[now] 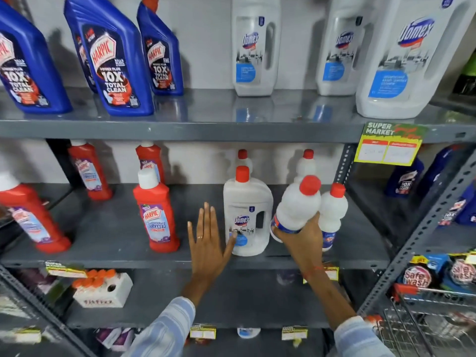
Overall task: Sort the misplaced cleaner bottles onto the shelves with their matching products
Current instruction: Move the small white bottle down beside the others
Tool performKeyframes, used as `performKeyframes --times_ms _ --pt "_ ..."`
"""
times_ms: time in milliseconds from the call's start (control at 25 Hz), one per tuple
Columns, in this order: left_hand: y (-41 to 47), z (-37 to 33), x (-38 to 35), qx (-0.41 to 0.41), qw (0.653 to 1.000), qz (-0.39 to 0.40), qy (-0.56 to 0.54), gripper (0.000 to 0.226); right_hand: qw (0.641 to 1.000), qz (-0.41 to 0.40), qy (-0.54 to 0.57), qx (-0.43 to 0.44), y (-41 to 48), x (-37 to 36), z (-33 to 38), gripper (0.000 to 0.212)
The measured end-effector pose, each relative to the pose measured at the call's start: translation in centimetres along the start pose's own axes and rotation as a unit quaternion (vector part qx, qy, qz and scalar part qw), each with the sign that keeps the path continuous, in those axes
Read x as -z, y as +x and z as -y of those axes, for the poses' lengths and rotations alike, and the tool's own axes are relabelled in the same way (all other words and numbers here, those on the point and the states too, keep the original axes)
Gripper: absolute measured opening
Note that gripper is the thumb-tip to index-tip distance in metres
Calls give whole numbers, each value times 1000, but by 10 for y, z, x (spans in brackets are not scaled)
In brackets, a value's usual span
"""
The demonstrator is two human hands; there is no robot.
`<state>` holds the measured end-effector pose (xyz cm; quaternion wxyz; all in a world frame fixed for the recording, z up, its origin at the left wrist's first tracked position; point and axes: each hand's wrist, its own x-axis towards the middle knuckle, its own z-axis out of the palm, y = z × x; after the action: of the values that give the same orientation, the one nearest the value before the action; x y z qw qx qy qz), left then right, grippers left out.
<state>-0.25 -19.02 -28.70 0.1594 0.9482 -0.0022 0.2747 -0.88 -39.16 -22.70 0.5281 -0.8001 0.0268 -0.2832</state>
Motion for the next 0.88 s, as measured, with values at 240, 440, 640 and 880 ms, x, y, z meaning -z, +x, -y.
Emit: performKeyframes --times_ms 240,440,640,880 --pt "-20 40 -57 3 975 219 38 118 994 27 -44 -99 8 -17 -47 91" --pt "-20 44 -65 16 964 257 62 115 987 60 -70 -129 19 -27 -58 76" --pt "-19 43 -65 -4 967 239 85 116 987 76 -63 -128 18 -36 -62 78" --pt "-20 48 -70 -8 968 236 84 117 995 -55 -44 -71 -21 -33 -42 70"
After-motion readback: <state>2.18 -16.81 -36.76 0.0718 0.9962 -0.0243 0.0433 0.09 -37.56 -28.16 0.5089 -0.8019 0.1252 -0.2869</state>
